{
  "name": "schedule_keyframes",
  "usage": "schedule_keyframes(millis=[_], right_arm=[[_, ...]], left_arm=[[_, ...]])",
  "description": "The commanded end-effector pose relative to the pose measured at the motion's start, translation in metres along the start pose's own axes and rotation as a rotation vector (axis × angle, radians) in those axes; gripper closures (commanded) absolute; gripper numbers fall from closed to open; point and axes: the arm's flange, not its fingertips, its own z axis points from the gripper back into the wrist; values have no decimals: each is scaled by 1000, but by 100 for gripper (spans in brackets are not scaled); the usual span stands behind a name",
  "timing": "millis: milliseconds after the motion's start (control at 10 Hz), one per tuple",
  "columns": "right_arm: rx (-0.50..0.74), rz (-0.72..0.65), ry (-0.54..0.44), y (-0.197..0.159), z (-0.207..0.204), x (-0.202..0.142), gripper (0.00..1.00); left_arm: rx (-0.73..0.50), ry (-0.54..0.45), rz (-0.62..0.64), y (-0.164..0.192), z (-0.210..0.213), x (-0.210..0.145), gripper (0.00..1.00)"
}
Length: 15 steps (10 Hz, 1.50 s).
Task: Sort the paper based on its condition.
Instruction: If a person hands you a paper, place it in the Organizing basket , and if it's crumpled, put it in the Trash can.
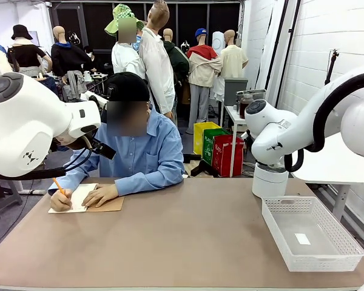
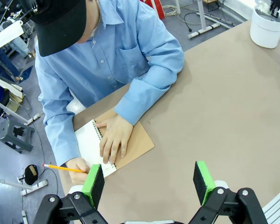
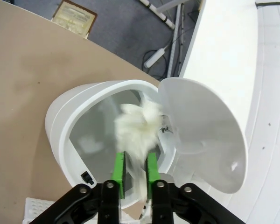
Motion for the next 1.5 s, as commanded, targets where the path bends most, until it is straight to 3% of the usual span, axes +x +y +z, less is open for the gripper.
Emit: schedule_keyframes(millis=[0,100,200,1000,1400], right_arm=[[-30,-17,10,0,1,9,28],[-29,-19,12,-1,2,8,8],[-25,-23,12,0,3,7,0],[-68,-100,35,-7,29,25,0],[-31,-57,8,-9,23,15,0]], left_arm=[[8,-5,-14,1,0,0,0],[8,-5,-14,1,0,0,0],[8,-5,-14,1,0,0,0],[8,-5,-14,1,0,0,0],[8,-5,-14,1,0,0,0]])
